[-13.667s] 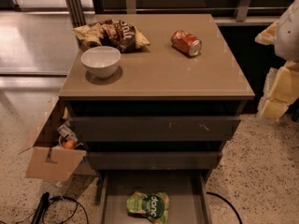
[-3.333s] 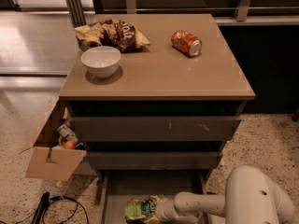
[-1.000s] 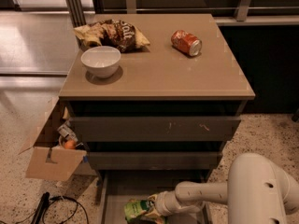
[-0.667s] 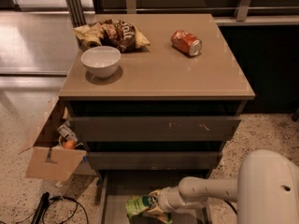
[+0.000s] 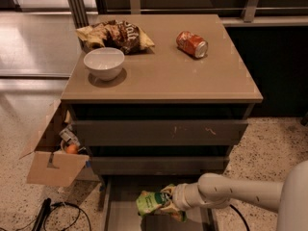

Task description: Pick green rice chip bag from bottom drawer and place on counter

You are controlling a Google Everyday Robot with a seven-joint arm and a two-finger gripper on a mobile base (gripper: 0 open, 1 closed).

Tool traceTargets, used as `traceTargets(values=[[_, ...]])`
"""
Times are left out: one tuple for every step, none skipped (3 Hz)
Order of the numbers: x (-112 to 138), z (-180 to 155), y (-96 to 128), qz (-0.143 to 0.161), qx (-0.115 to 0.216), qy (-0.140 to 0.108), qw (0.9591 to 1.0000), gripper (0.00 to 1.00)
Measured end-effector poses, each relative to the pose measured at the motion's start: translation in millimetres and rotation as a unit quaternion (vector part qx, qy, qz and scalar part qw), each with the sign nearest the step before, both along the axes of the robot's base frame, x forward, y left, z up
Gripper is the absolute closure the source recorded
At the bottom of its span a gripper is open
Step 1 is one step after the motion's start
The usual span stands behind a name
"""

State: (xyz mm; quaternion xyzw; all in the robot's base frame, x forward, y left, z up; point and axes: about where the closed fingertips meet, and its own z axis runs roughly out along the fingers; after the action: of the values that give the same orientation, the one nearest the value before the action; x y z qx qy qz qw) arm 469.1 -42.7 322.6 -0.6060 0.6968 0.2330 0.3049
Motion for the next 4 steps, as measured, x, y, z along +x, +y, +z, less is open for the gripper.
traceTargets(values=[[0,0,0,0.0,0.0,0.0,1.0,1.0],[-9,29,-5,0.008,-0.002,-0.026,0.9996,1.0],[-35,92,-14,0.023,-0.006,-0.086,0.996,1.0],[-71,158,-22,0.047,-0.01,-0.145,0.9883,1.0]])
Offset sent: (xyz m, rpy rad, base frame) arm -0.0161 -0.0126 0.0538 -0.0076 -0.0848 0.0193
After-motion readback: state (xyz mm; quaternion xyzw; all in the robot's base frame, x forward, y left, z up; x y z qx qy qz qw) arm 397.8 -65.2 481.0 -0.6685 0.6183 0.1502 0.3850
